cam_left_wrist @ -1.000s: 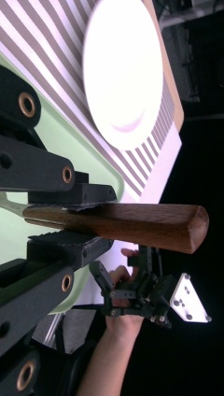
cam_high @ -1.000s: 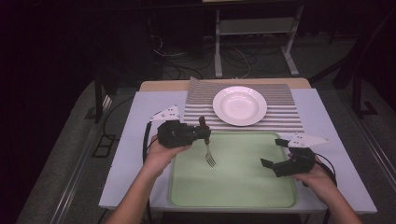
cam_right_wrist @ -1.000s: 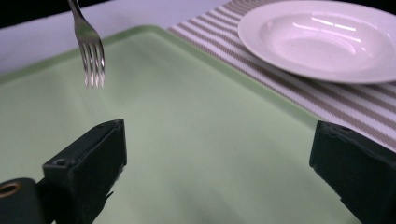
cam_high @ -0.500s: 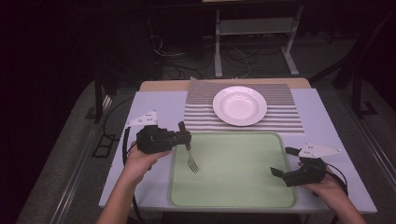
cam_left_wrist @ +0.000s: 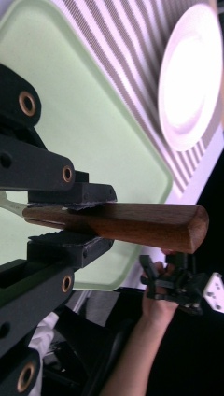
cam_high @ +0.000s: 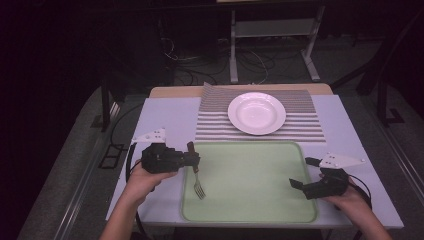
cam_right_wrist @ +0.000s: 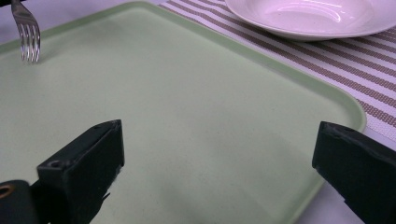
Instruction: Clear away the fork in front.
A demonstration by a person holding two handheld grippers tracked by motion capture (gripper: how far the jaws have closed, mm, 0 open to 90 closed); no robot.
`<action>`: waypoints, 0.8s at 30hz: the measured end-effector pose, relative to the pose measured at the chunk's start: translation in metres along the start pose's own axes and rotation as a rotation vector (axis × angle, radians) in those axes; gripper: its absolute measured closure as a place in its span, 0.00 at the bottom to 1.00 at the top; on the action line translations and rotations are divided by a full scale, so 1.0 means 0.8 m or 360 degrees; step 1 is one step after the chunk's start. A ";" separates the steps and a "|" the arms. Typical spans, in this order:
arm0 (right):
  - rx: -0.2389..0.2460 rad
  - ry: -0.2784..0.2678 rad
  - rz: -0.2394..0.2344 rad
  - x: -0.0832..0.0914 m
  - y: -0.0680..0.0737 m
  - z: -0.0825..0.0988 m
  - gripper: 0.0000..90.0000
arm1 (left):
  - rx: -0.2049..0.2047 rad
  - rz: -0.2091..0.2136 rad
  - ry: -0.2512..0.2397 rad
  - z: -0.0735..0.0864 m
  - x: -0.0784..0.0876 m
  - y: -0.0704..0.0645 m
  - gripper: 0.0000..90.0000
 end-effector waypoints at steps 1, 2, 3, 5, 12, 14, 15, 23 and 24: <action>-0.0001 -0.0003 -0.0002 0.000 0.000 0.000 0.03 | 0.0007 0.0005 -0.0005 0.000 -0.001 0.001 0.85; -0.0001 -0.0004 -0.0004 0.000 0.000 0.000 0.03 | 0.0005 0.0006 -0.0006 0.000 -0.001 0.001 0.85; 0.0000 -0.0004 -0.0005 0.000 0.000 0.000 0.03 | 0.0003 0.0000 -0.0007 0.000 -0.001 0.002 0.85; 0.0000 -0.0004 -0.0006 0.000 0.000 0.000 0.03 | 0.0000 -0.0016 -0.0010 0.001 -0.001 0.002 0.85; 0.0005 0.0000 -0.0010 -0.002 0.001 -0.001 0.03 | -0.0055 -0.0128 -0.0047 0.001 -0.016 0.008 0.85; 0.0004 0.0009 -0.0008 -0.003 0.001 0.000 0.03 | -0.0040 -0.0130 -0.0057 0.001 -0.020 0.012 0.85; 0.0003 0.0009 -0.0008 -0.003 0.001 0.000 0.03 | -0.0037 -0.0139 -0.0061 0.002 -0.022 0.013 0.85; 0.0007 0.0015 -0.0010 -0.004 0.000 0.000 0.03 | 0.0017 -0.0199 -0.0034 0.008 -0.040 0.033 0.81; 0.0007 0.0016 -0.0009 -0.005 0.000 0.000 0.03 | 0.0026 -0.0207 -0.0028 0.009 -0.043 0.037 0.80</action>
Point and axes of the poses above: each handheld gripper's, and its own axes: x roughly backward along the jaws, z roughly out of its underside, y roughly to its left, the point moved 2 cm from there along -x, roughly forward along the jaws, and after that the axes turned 15 degrees about -z, right-handed, at the moved point
